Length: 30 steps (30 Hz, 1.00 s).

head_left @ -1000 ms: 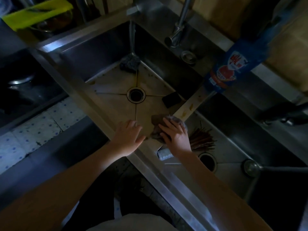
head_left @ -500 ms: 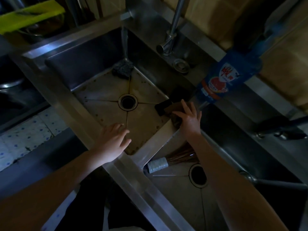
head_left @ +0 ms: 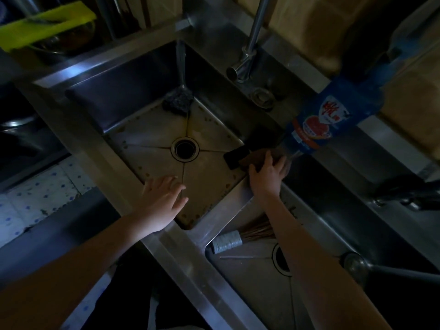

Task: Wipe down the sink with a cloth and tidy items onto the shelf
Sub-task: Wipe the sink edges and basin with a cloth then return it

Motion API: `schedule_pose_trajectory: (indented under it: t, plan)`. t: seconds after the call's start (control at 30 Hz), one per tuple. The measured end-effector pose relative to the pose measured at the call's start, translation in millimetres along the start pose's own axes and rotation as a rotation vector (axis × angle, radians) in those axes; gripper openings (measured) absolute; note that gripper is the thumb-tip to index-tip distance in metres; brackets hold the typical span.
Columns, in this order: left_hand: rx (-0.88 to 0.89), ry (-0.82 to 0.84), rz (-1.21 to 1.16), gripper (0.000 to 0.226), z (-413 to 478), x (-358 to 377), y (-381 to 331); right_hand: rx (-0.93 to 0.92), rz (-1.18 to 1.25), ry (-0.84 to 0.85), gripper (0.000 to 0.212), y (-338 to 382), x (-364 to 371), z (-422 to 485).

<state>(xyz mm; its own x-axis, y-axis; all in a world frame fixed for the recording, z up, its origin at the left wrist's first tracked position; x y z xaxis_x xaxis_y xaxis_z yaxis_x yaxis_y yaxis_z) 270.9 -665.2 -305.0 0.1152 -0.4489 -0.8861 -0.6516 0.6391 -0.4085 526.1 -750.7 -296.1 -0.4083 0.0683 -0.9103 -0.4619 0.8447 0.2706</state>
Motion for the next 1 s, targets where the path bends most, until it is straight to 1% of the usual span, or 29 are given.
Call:
schedule_pose_trajectory:
  t: [0.23, 0.33, 0.43, 0.57, 0.67, 0.87, 0.93, 1.0]
  plan:
    - [-0.033, -0.032, -0.005, 0.043, -3.6, -1.7, 7.6, -0.191, -0.181, -0.021, 0.044, -4.0, -17.1, 35.8]
    - [-0.022, -0.034, -0.001, 0.035, -4.9, 0.7, 11.1, -0.237, -0.129, -0.103, 0.041, -11.7, -10.2, 29.4]
    - [-0.012, -0.025, 0.011, 0.034, -4.2, 2.2, 12.2, -0.267, -0.028, -0.152, 0.037, -20.1, -1.3, 14.6]
    - [-0.010, -0.024, 0.018, 0.036, -2.4, 2.2, 9.5, -0.353, -0.100, -0.240, 0.030, -21.3, 20.0, -17.3]
    - [-0.014, -0.010, -0.016, 0.036, -1.9, 2.6, 9.5, -0.351, -0.109, -0.333, 0.028, -20.8, 32.8, -43.1]
    - [-0.020, 0.002, -0.061, 0.037, -5.0, 0.5, 7.4, -0.293, -0.133, -0.335, 0.027, -26.8, 42.8, -72.2]
    - [-0.035, 0.008, -0.046, 0.039, -6.4, -1.9, 7.0, -0.264, -0.113, -0.333, 0.022, -26.7, 38.3, -67.9]
    - [-0.047, 0.001, -0.040, 0.041, -9.6, -4.8, 8.6, -0.225, -0.106, -0.297, 0.024, -26.8, 30.2, -52.5]
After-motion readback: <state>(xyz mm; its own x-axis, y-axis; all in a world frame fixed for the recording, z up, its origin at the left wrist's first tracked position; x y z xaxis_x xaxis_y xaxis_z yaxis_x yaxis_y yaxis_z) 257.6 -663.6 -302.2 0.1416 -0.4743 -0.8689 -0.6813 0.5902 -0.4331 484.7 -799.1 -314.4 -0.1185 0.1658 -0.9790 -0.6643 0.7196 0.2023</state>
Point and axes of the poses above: each hand's wrist, its own z-axis towards the middle knuckle, its own x-axis out of the palm, y = z × x, the point moved 1 cm from there along z, towards the middle knuckle, and after that the axes turned 12 degrees about -z, right-handed, at the moved point
